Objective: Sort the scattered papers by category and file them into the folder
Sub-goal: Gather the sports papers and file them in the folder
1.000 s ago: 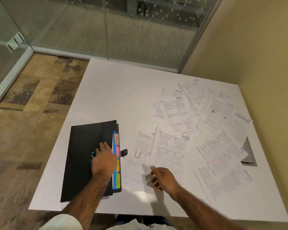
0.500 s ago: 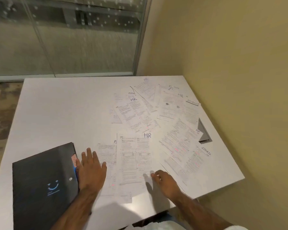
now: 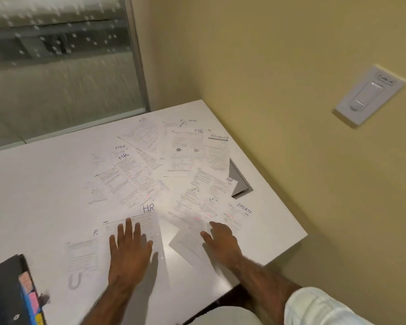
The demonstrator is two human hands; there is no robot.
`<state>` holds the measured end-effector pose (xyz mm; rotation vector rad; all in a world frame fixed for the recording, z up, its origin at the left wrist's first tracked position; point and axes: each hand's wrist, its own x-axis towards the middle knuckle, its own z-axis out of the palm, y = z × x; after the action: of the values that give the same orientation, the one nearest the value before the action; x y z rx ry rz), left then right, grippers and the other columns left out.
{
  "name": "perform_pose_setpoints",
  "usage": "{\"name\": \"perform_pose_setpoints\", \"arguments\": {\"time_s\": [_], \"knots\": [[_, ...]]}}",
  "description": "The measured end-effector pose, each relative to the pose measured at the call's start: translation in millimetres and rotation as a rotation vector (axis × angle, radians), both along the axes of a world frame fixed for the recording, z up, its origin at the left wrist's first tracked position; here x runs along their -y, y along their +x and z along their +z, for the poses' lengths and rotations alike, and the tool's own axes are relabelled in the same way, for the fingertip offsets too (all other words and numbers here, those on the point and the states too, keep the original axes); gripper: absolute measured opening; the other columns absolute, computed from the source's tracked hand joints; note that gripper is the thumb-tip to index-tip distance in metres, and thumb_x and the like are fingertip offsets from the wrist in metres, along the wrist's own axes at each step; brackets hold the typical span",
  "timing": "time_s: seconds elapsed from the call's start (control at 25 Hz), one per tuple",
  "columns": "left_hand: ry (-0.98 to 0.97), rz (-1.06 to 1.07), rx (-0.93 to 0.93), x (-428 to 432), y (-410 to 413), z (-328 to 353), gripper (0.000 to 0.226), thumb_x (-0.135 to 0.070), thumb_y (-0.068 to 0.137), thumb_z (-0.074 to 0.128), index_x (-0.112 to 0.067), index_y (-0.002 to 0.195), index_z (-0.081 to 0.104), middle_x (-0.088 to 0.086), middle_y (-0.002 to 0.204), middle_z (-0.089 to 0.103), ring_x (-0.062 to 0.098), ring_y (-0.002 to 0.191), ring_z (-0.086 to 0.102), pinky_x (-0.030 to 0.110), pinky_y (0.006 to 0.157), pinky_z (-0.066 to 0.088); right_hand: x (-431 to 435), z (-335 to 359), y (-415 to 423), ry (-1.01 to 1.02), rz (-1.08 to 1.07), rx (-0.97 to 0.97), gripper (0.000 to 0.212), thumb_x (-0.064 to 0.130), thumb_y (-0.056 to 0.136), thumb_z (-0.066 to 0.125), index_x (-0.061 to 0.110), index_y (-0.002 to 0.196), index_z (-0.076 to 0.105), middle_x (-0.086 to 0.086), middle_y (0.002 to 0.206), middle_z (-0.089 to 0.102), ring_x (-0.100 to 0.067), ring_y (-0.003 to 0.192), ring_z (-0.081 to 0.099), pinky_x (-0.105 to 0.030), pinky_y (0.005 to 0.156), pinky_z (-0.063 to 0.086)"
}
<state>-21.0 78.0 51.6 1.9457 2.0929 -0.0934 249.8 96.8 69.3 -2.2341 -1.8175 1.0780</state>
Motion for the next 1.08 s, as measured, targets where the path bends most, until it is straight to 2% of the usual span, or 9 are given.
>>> {"name": "perform_pose_setpoints", "arguments": {"time_s": [0.12,0.28,0.4,0.52,0.64,0.76,0.88,1.0,1.08], "knots": [[-0.04,0.009,0.039,-22,50,2,0.077,-0.056,0.096,0.015,-0.014,0.159,0.025,0.011,0.17,0.009,0.033,0.156,0.01,0.051,0.124,0.01,-16,-16,51,0.003,0.008,0.034,0.062,0.056,0.102,0.041,0.019,0.152,0.038,-0.001,0.155,0.042,-0.023,0.147,0.031,-0.039,0.117,0.03],[-0.209,-0.147,0.095,-48,103,-2,0.075,-0.055,0.103,0.03,-0.02,0.162,0.002,0.006,0.17,-0.01,0.029,0.157,-0.006,0.048,0.126,0.008,-37,-37,104,-0.034,-0.012,0.055,0.073,0.062,0.099,0.038,0.018,0.156,0.03,-0.007,0.163,0.032,-0.028,0.152,0.023,-0.045,0.122,0.026],[-0.303,-0.315,0.029,-57,130,-12,0.081,-0.061,0.099,0.029,-0.018,0.162,0.001,0.008,0.17,-0.008,0.034,0.157,-0.002,0.05,0.124,0.014,-48,-48,127,-0.014,-0.079,0.097,0.078,0.062,0.096,0.047,0.016,0.157,0.029,-0.01,0.165,0.028,-0.03,0.153,0.023,-0.046,0.121,0.027],[-0.419,-0.398,-0.024,-64,146,-22,0.078,-0.055,0.102,0.035,-0.022,0.162,-0.001,0.004,0.17,-0.009,0.031,0.157,0.0,0.048,0.124,0.014,-58,-57,136,-0.017,-0.125,0.11,0.084,0.06,0.092,0.059,0.013,0.155,0.03,-0.013,0.162,0.033,-0.031,0.15,0.03,-0.044,0.12,0.031],[-0.537,-0.391,-0.007,-67,153,-29,0.075,-0.052,0.103,0.038,-0.021,0.162,0.004,0.002,0.171,-0.01,0.028,0.157,0.006,0.047,0.121,0.026,-66,-62,135,0.018,-0.145,0.141,0.071,0.046,0.091,0.068,0.012,0.147,0.04,-0.012,0.145,0.047,-0.029,0.135,0.044,-0.04,0.114,0.041],[-0.582,-0.347,0.031,-67,156,-35,0.076,-0.054,0.102,0.037,-0.023,0.162,0.003,-0.002,0.169,-0.018,0.028,0.158,-0.001,0.048,0.121,0.029,-79,-67,138,0.022,-0.241,0.095,0.064,0.039,0.087,0.072,0.013,0.14,0.047,-0.01,0.129,0.055,-0.026,0.121,0.052,-0.039,0.106,0.048],[-0.59,-0.332,0.058,-69,158,-33,0.075,-0.052,0.103,0.037,-0.024,0.162,0.001,-0.004,0.168,-0.02,0.026,0.158,-0.004,0.048,0.121,0.029,-89,-64,145,0.0,-0.331,0.106,0.064,0.045,0.083,0.076,0.015,0.133,0.05,-0.008,0.123,0.056,-0.024,0.115,0.054,-0.038,0.096,0.055],[-0.573,-0.314,0.087,-70,160,-33,0.074,-0.05,0.103,0.038,-0.024,0.162,0.0,-0.005,0.168,-0.022,0.026,0.157,-0.006,0.049,0.119,0.033,-88,-65,143,0.012,-0.226,0.237,0.065,0.054,0.08,0.076,0.018,0.127,0.05,-0.005,0.122,0.055,-0.02,0.114,0.053,-0.034,0.092,0.057],[-0.564,-0.293,0.102,-69,160,-32,0.073,-0.049,0.104,0.038,-0.024,0.162,0.001,-0.005,0.168,-0.021,0.025,0.157,-0.007,0.049,0.119,0.035,-90,-73,142,0.007,-0.198,0.199,0.065,0.054,0.079,0.077,0.019,0.127,0.05,-0.003,0.12,0.057,-0.019,0.111,0.056,-0.032,0.09,0.057]]}}
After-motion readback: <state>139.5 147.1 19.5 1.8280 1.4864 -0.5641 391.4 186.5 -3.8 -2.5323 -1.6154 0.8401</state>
